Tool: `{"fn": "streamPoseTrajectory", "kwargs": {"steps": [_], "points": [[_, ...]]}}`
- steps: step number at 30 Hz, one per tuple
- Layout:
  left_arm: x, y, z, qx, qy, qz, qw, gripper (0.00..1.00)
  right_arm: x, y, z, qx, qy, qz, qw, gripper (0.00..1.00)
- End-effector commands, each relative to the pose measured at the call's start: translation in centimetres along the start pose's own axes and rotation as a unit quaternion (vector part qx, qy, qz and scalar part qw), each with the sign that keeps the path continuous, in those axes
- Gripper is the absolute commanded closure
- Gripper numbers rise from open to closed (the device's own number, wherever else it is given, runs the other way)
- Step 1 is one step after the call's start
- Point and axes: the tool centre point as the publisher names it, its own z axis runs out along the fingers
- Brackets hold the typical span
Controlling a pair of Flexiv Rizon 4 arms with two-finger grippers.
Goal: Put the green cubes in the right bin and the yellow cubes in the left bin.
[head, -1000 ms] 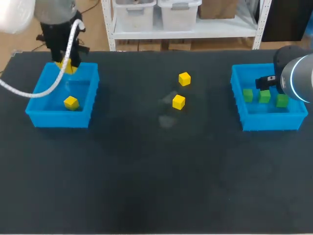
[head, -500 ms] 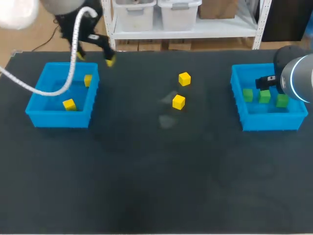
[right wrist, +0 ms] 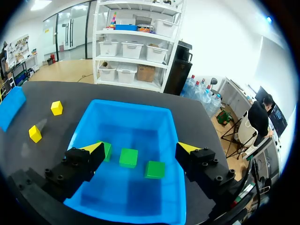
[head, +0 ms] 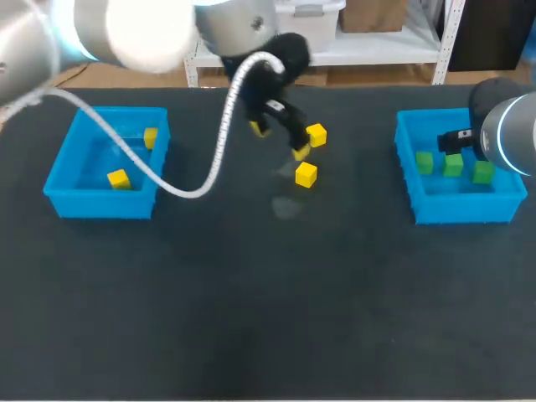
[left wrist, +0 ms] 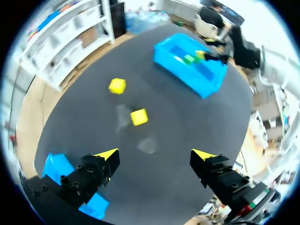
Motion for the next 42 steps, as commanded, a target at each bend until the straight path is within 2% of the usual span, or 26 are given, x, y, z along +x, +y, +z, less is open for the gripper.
{"fn": "streamPoseTrajectory", "kwargs": {"steps": [1,6,17,30,38,39,40,41,42], "points": [[-2.0,0.1,1.3,0.001,0.046,0.033,0.998,0.00,0.2,-0.1,-0.1,-0.001,-0.004,0.001,1.000,0.00],[-1.8,0.2,3.1,-0.011,0.065,0.030,0.997,0.00,0.2,-0.1,-0.1,-0.001,-0.004,0.001,1.000,0.00],[-0.6,0.3,9.0,-0.019,0.122,0.023,0.992,0.00,0.2,-0.1,-0.1,-0.001,-0.004,0.001,1.000,0.00],[-2.9,3.8,12.5,-0.038,0.108,-0.039,0.993,0.00,0.2,-0.1,-0.1,-0.001,-0.004,0.001,1.000,0.00],[-4.2,4.7,14.0,-0.040,0.106,-0.056,0.992,0.00,0.2,-0.1,-0.1,-0.001,-0.004,0.001,1.000,0.00],[-4.3,4.7,14.1,-0.040,0.105,-0.057,0.992,0.45,0.2,-0.1,-0.1,-0.001,-0.004,0.001,1.000,0.00],[-4.4,4.8,14.1,-0.042,0.104,-0.057,0.992,0.71,0.2,-0.1,-0.1,-0.001,-0.004,0.001,1.000,0.00],[-4.5,4.8,14.2,-0.043,0.107,-0.051,0.992,1.00,0.2,-0.1,-0.1,-0.001,-0.004,0.001,1.000,0.00],[-4.5,4.8,14.3,-0.040,0.109,-0.049,0.992,1.00,0.2,-0.1,-0.1,-0.001,-0.004,0.001,1.000,0.00]]}}
